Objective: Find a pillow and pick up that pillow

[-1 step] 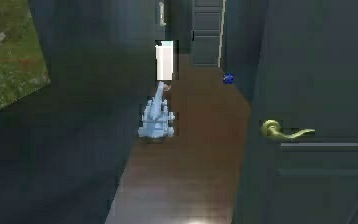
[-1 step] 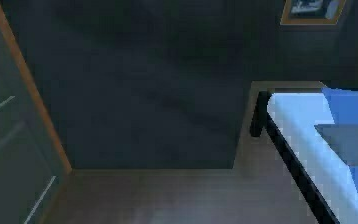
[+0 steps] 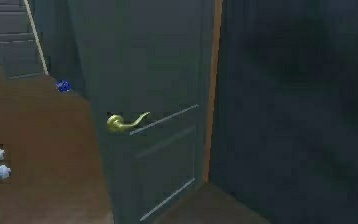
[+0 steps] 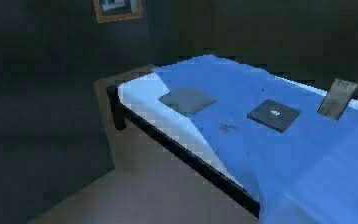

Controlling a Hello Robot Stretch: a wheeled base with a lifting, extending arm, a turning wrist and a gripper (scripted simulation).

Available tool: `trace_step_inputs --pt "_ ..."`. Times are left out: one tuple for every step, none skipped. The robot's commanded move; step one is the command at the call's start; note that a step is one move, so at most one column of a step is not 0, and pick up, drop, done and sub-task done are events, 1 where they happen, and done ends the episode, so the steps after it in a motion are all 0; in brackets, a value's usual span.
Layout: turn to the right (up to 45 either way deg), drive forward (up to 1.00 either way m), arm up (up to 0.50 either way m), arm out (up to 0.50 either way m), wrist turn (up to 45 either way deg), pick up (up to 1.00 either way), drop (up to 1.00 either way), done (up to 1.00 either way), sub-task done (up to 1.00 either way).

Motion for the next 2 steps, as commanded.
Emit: trace_step_inputs --pt "45.0 0.00 0.00 0.00 0.0 0.00 0.00 0.00 0.00" --pt "45.0 0.00 0.00 0.00 0.0 0.00 0.00 0.00 0.00"
